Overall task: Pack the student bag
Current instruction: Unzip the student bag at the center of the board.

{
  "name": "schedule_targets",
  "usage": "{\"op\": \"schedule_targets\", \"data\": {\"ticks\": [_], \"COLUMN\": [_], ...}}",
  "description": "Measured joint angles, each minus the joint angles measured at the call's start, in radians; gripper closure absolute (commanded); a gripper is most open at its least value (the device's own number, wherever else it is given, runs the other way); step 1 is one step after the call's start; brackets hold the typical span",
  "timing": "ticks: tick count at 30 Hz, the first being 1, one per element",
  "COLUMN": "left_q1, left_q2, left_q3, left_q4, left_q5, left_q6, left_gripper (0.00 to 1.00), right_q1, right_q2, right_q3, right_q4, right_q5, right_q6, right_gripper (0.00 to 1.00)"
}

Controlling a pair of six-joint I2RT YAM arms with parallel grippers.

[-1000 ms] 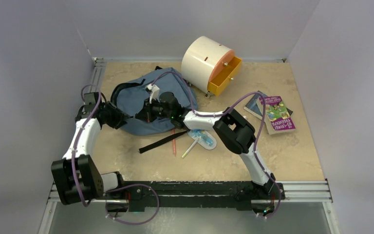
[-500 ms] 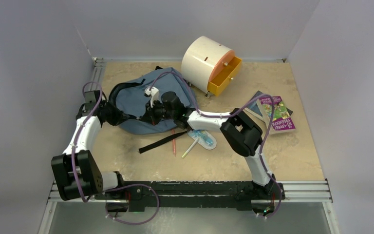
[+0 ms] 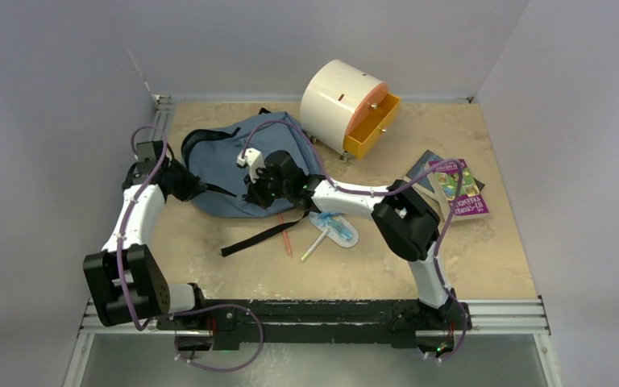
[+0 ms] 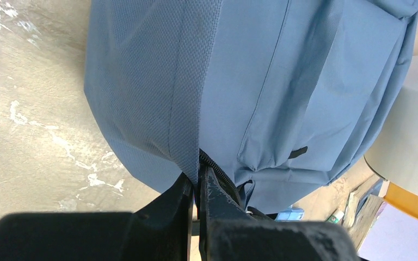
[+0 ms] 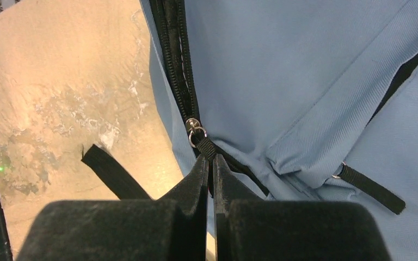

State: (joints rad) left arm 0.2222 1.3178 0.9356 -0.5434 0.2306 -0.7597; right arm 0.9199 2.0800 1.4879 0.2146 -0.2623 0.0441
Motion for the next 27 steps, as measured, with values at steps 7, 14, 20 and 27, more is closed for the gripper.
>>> {"op": "schedule_targets", "data": {"ticks": [7,14,20,27], "left_q1": [0.000,0.012,0.012,0.012], "left_q2": [0.001,0.001,0.001,0.001], "left_q3": [0.012,0.013,0.013,0.013], "left_q4": [-0.014,-0.017,-0.020,-0.019], "left_q5": [-0.021,-0.047,-0.048,-0.037], "left_q6": [0.011,0.020,0.020,0.024], "left_gripper": [1.00,1.00,1.00,1.00], "right_q1": [0.003,0.003,0.006,0.009], "right_q2": [-0.010,-0.010,-0.011,-0.060], "right_q3": [-0.001,-0.024,-0.036,-0.089], "right_q4": [-0.058,-0.127,-0.134,-0.100], "right_q5": [0.069,0.192,0.267,0.291], "right_q6": [-0.046,-0.062,-0.058,-0.018], "right_gripper": [1.00,1.00,1.00,0.79]}}
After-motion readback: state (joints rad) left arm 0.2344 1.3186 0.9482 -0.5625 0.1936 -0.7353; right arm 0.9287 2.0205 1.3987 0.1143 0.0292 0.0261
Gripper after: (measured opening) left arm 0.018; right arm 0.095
